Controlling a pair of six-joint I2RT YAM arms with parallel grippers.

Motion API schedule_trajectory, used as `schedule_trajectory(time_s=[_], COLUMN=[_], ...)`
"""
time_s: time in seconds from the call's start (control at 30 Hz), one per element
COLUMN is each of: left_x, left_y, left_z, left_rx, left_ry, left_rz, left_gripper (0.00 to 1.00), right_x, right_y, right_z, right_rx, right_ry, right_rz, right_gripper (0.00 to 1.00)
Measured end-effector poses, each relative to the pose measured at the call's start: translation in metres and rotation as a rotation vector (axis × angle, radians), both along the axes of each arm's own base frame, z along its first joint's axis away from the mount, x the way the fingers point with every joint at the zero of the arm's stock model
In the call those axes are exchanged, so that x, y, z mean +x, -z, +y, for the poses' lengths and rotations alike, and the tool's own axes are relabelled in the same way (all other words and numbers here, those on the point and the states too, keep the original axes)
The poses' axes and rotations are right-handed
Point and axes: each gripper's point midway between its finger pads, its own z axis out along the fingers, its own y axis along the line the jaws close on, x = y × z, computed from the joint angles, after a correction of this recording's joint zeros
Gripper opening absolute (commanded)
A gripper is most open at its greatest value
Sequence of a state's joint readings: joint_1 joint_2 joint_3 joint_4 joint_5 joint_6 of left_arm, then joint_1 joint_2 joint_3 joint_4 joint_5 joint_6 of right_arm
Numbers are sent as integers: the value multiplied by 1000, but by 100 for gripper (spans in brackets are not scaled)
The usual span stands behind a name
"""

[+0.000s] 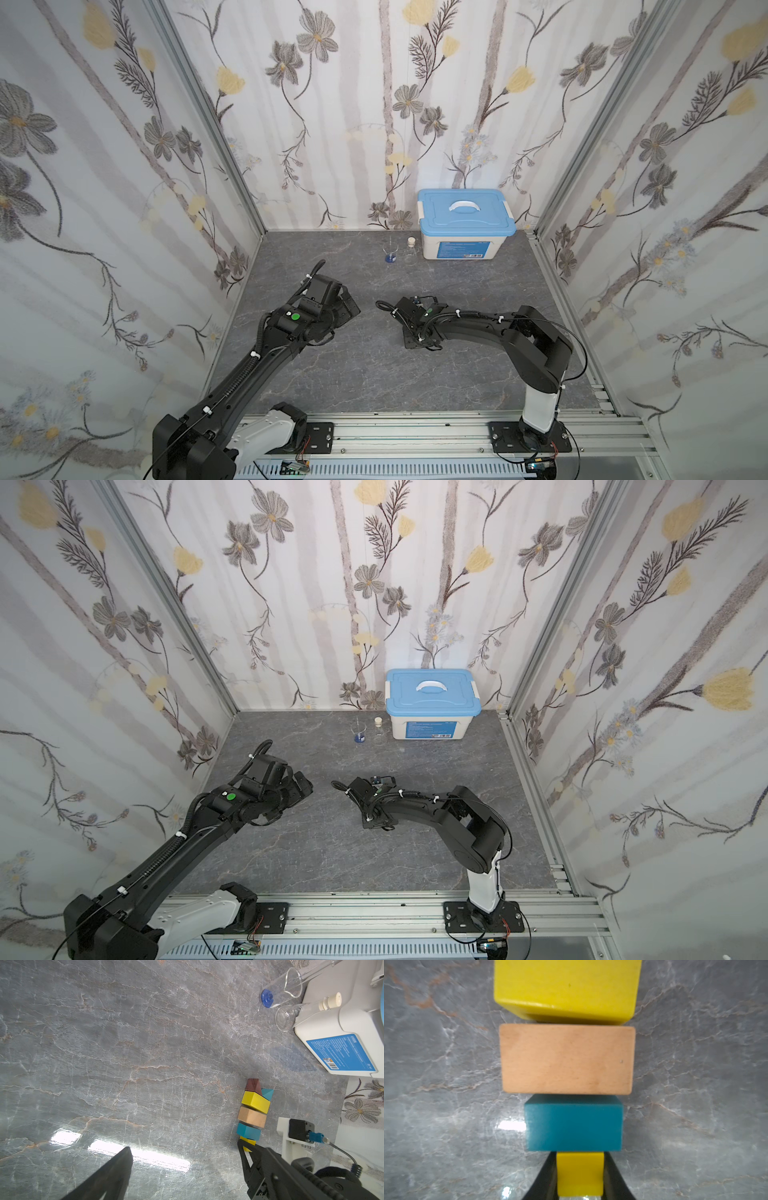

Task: Assemble a carrot with building blocks
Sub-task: Assemble the building block at the center of the board, then adjust the building block at the center of the board.

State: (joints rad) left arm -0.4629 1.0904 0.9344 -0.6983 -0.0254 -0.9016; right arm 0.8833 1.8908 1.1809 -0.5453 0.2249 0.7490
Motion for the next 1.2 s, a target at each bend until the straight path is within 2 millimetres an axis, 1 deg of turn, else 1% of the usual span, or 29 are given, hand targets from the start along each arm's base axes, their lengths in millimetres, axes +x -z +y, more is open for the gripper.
schedule_trajectory(time_s=[0.03, 0.07, 0.1, 0.2, 0.3, 0.33, 0.37, 0.4, 0.43, 0.47, 0.5, 0.57, 0.6, 0.67, 0.73, 0.8, 0.9, 0.97, 1.13, 1.2], left_x=[0, -1, -1, -2, -2, -2, -2, -2, -2, -2, -2, -2, -2, -1, -1, -1, 1, 3, 5, 5], left_y=[0, 1, 1, 1, 0, 0, -1, -2, -3, -4, -5, -7, -7, -7, -6, -3, -2, -1, 0, 1], left_z=[0, 1, 1, 1, 1, 1, 1, 1, 1, 1, 1, 2, 3, 3, 3, 4, 3, 2, 0, -1], left_rx=[-1, -2, -3, -5, -7, -8, -10, -11, -13, -14, -14, -13, -12, -10, -8, -3, -2, -4, -9, -12], left_ry=[-1, -3, -4, -6, -6, -6, -6, -6, -7, -7, -7, -10, -11, -13, -15, -15, -16, -16, -17, -17], left_rz=[0, 1, 1, 0, -3, -5, -9, -12, -16, -20, -22, -30, -33, -35, -36, -28, -29, -34, -35, -35], left_gripper=[100, 100, 100, 100, 100, 100, 100, 100, 100, 100, 100, 100, 100, 100, 100, 100, 100, 100, 100, 100], right_x=[0, 0, 0, -1, -6, -10, -12, -12, -11, -9, -6, 0, 2, 7, 13, 19, 29, 30, 29, 30], right_y=[0, 0, 0, -1, -4, -7, -12, -19, -31, -44, -55, -77, -83, -93, -96, -93, -77, -63, -33, -27], right_z=[-1, -2, -2, -3, -3, -3, -4, -4, -4, -6, -8, -15, -18, -30, -42, -51, -62, -68, -77, -80], right_rx=[-2, -2, -3, -5, 1, 10, 17, 32, 53, 75, 94, 122, 132, 133, 120, 105, 64, 35, -28, -43], right_ry=[1, 3, 3, 3, -19, -23, -26, -27, -33, -38, -33, -36, -30, -24, -13, -7, 1, 7, 6, 11], right_rz=[1, 1, 0, 0, 22, 40, 38, 35, 21, 0, -17, -55, -64, -76, -78, -67, -29, 9, 79, 89], right_gripper=[39, 43, 43, 54, 54, 60, 71, 76, 79, 97, 100, 100, 100, 100, 100, 100, 100, 100, 100, 100])
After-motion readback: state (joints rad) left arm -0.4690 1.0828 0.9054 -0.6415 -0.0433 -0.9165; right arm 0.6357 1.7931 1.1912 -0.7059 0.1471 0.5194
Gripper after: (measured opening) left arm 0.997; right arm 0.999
